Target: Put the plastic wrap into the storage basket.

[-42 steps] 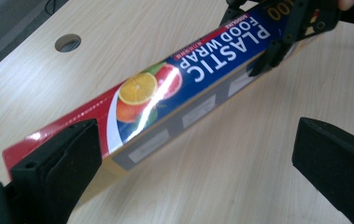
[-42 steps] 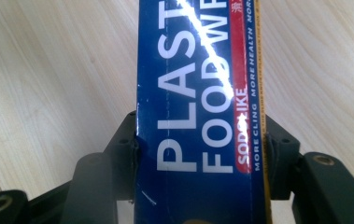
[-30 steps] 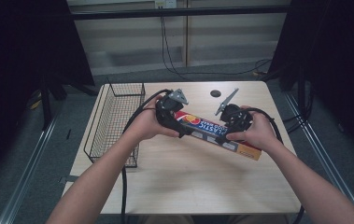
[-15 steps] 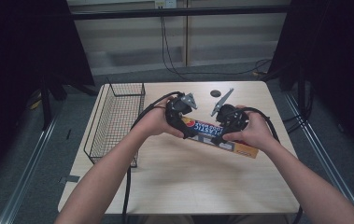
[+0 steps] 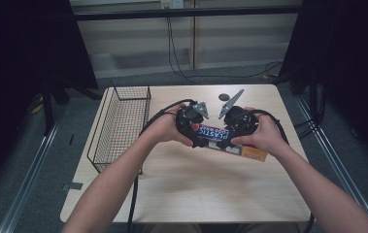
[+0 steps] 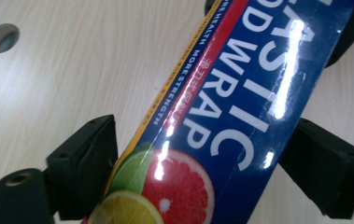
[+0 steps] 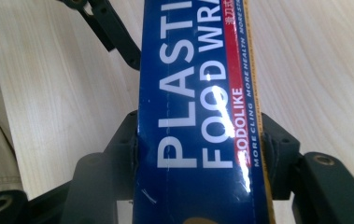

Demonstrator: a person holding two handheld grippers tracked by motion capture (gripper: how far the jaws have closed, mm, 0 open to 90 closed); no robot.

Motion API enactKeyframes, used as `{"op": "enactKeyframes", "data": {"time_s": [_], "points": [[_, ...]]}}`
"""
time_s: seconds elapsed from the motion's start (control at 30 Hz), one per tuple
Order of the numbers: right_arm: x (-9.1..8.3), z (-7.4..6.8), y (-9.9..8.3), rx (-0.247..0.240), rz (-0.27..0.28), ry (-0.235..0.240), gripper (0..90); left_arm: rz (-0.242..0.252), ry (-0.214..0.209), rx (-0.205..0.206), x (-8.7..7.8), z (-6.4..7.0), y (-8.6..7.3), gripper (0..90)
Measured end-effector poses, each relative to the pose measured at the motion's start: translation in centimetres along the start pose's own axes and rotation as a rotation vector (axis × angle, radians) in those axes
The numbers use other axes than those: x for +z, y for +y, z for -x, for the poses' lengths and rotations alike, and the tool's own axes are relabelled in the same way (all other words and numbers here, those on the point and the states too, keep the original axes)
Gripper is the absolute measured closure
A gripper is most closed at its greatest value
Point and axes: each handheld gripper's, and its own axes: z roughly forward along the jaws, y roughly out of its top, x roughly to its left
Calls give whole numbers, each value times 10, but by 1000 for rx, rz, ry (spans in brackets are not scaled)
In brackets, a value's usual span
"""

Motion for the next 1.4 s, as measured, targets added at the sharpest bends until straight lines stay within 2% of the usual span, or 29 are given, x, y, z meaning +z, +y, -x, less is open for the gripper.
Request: {"op": "enactKeyframes", "data": {"time_s": [0.03, 0.1, 0.13, 0.17, 0.23, 0.37, 0.4, 0.43, 0.57, 0.63, 0.67, 0.7, 0.77, 0.8, 0.87, 0.9, 0.93, 0.97, 1.0, 1.03, 1.1, 1.13, 1.17, 1.2, 1.23, 1.4], "points": [[0, 0, 0, 0, 0, 8, 445, 0, 1, 9, 0, 1, 0, 153], [0, 0, -1, -16, 7, 10, 444, -11, -24, 32, -3, 1, 1, 185], [-1, -1, -1, -18, 5, 17, 444, -11, -18, 40, -3, 3, 1, 207], [-1, -2, -1, -23, 4, 17, 444, -23, -46, 58, -5, 2, 1, 234], [-1, -3, -2, -66, 4, 14, 443, -39, -39, 88, -8, 6, 3, 299], [1, 0, -5, -180, 21, 31, 432, -94, -57, 39, -11, 13, 8, 401], [1, 0, -5, -180, 21, 31, 432, -120, -53, 46, -12, 15, 9, 401], [2, 1, -6, -216, 34, 33, 430, -132, -56, 48, -12, 17, 11, 406], [3, 10, -8, -218, 46, 92, 405, -143, -40, 26, -12, 19, 15, 419], [4, 14, -7, -179, 57, 89, 373, -148, -33, 11, -11, 18, 16, 424], [5, 17, -6, -159, 83, 65, 320, -141, -24, -1, -11, 17, 16, 432], [5, 17, -6, -159, 83, 65, 320, -128, -31, -25, -11, 15, 16, 432], [6, 17, -4, -126, 97, 37, 247, -109, -48, -69, -13, 12, 16, 437], [5, 19, -2, -93, 132, 31, 216, -107, -33, -71, -13, 11, 17, 440], [4, 20, -1, -78, 142, 30, 190, -121, -19, -97, -14, 8, 16, 440], [1, 22, -1, -54, 164, 11, 148, -127, -12, -102, -14, 7, 15, 441], [-1, 23, -1, -40, 181, -3, 128, -146, -19, -130, -15, 4, 13, 441], [-11, 28, -4, -13, 218, -38, 117, -138, 0, -148, -14, 5, 11, 442], [-11, 28, -4, -13, 218, -38, 117, -153, 9, -139, -15, 3, 9, 442], [-16, 30, -7, 0, 243, -38, 107, -147, 2, -171, -15, 3, 7, 442], [-21, 33, -11, 29, 251, -78, 95, -152, 18, -201, -16, 0, 3, 443], [-23, 34, -14, 43, 259, -89, 84, -160, 29, -201, -17, -1, 3, 443], [-28, 35, -19, 73, 291, -102, 76, -159, 45, -204, -17, -1, 2, 443], [-28, 35, -19, 73, 291, -102, 76, -165, 32, -226, -18, -2, 2, 443], [-31, 37, -22, 94, 300, -106, 72, -165, 43, -232, -18, -2, 1, 444], [-38, 37, -33, 96, 303, -120, 57, -168, 65, -263, -23, -5, 0, 444]]}}
